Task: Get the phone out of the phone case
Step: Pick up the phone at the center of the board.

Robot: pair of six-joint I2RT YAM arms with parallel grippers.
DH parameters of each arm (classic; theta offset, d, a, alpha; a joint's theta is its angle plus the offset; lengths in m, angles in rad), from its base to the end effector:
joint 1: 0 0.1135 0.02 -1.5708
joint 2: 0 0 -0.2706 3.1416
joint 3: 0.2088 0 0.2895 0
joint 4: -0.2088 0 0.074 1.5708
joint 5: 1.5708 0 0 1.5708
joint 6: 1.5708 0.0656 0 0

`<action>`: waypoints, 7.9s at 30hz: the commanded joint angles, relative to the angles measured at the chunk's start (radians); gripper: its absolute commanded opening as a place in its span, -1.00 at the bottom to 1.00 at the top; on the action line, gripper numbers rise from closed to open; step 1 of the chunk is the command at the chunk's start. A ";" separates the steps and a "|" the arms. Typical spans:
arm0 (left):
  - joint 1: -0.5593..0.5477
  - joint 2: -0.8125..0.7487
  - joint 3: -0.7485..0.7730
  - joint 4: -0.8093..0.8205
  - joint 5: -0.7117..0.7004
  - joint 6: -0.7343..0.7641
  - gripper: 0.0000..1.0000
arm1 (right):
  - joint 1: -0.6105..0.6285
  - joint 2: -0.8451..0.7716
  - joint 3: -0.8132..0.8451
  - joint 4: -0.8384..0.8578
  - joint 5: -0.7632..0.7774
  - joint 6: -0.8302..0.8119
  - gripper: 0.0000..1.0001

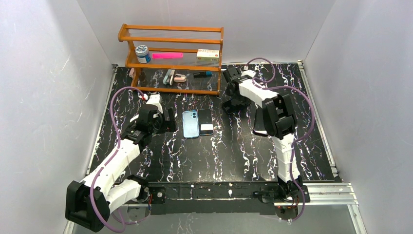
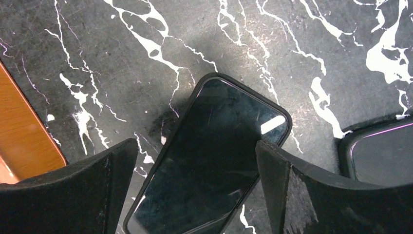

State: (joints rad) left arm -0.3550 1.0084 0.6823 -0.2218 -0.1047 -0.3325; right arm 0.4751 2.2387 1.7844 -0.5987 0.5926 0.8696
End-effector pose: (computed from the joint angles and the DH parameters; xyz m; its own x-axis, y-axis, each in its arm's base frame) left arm 0.2669 -0.0916 0.2360 -0.5472 -0.1433 -0.8246 0.0883 0.9698 -0.2272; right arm 0.4898 0.2108 0.1440 -0.6005 0.4038 -0.6901 0.5042 0.8611 0.0651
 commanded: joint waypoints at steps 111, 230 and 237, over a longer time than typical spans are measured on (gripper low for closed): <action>-0.091 0.250 0.268 0.058 0.569 -0.516 0.96 | 0.100 -0.999 -0.996 0.726 -1.118 -0.634 -0.97; -0.151 0.165 0.281 0.495 0.786 -0.405 -0.23 | -0.040 -0.886 -0.750 1.053 -1.758 -0.163 -0.97; -0.151 0.156 0.265 0.556 0.774 -0.463 -1.00 | -0.032 -0.898 -0.752 0.998 -1.771 -0.229 -0.71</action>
State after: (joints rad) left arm -0.5125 1.1854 0.9436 0.2703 0.7010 -0.7433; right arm 0.4263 1.3705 0.9821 0.3897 -1.1358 0.7128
